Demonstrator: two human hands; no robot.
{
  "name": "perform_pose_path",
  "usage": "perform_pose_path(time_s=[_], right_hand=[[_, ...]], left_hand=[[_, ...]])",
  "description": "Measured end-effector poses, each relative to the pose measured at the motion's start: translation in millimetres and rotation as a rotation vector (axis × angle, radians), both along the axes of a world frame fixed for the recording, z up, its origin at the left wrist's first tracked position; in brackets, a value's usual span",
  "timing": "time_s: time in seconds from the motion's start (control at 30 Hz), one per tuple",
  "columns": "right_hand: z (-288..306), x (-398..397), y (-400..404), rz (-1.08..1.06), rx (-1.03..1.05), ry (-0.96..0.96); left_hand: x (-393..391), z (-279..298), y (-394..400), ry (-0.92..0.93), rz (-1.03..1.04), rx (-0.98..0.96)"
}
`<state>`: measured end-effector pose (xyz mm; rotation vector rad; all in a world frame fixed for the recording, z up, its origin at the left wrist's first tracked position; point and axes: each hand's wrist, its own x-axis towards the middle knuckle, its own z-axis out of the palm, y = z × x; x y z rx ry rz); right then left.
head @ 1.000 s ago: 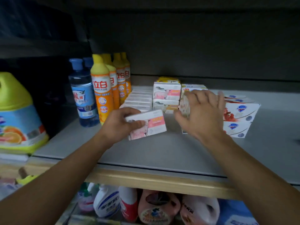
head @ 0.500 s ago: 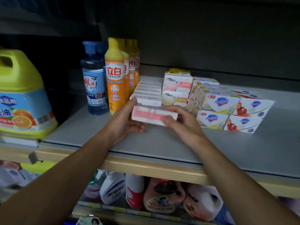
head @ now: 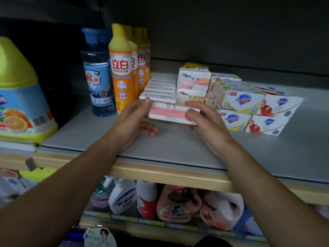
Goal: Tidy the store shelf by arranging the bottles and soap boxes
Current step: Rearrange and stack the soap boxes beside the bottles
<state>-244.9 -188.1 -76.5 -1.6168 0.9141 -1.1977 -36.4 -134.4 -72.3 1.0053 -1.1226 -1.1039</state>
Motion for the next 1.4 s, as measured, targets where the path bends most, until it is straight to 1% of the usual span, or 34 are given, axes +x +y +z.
perform_pose_path(time_s=[0.1,0.2,0.23,0.33,0.4,0.47,0.57,0.63,0.7,0.77,0.83,0.9,0.97,1.03,1.13,1.2,1.3,1.4], right_hand=[[-1,-2,3,0.037,-0.196,0.008],[-2,0,8,0.025,-0.303,0.149],[-3,1,8,0.037,-0.323,0.168],[-6,0,9,0.077,-0.246,0.178],[-7,-1,8,0.028,-0.209,0.235],[-6,-3,8,-0.043,-0.258,0.264],[-3,-3,10,-0.120,-0.419,0.305],[-2,-2,11,-0.154,-0.528,0.363],[-1,-1,10,-0.169,-0.585,0.387],[-2,-1,10,-0.164,-0.571,0.369],[-3,-1,10,-0.135,-0.474,0.321],[-4,-2,9,-0.098,-0.363,0.312],[-5,-4,8,-0.065,-0.304,0.345],[-5,-8,7,-0.033,-0.268,0.381],[-6,-8,8,-0.019,-0.221,0.393],[-3,-6,10,-0.065,-0.255,0.421],[10,-1,10,-0.121,-0.432,0.616],[28,10,9,-0.037,-0.511,0.935]], left_hand=[[4,-1,3,0.090,-0.041,-0.026],[4,1,2,0.095,-0.012,0.023],[3,2,2,0.087,-0.007,0.034],[3,1,4,0.020,-0.043,0.003],[4,0,6,0.004,-0.083,-0.031],[5,1,6,0.022,-0.124,-0.048],[4,2,9,0.062,-0.162,-0.054],[4,2,10,0.083,-0.158,-0.062],[3,2,11,0.081,-0.140,-0.064],[3,3,10,0.069,-0.126,-0.060],[0,2,9,0.044,-0.074,-0.057],[-4,-2,5,-0.074,0.045,-0.078],[-7,-6,2,-0.285,0.167,-0.129],[-7,-8,0,-0.422,0.203,-0.171],[-6,-9,-2,-0.498,0.187,-0.182],[-7,-8,-1,-0.526,0.202,-0.163],[-9,-4,1,-0.557,0.231,-0.135],[-2,0,4,-0.720,0.227,-0.147]])
